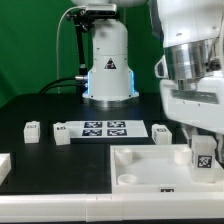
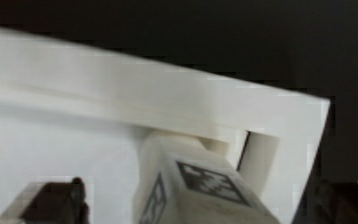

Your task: Assemble one leg

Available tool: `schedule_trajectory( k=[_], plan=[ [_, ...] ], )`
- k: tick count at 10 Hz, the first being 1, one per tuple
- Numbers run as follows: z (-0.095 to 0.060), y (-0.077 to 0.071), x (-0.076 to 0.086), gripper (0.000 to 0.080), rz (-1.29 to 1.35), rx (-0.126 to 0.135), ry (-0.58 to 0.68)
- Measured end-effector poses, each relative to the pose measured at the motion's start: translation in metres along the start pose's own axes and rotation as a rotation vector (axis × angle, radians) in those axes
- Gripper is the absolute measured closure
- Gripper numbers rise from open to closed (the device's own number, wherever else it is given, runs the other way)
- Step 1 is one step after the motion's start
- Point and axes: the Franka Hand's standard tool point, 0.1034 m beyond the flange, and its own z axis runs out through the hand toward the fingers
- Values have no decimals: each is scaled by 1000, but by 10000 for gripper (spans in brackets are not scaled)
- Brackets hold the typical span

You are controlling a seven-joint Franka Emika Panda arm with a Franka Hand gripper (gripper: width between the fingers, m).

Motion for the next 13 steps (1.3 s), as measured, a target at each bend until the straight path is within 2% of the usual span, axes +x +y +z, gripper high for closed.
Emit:
schedule_trajectory(
  k=[3,6,8,11,13],
  plan=[
    [2,-1,-3,151,-471,-51,12],
    [7,4,-4,151,-785,-74,-4],
    [5,4,2,151,-979,-74,-8],
    [5,5,1,151,-998,-74,-9],
    [6,5,1,420,-998,-74,-10]
  ],
)
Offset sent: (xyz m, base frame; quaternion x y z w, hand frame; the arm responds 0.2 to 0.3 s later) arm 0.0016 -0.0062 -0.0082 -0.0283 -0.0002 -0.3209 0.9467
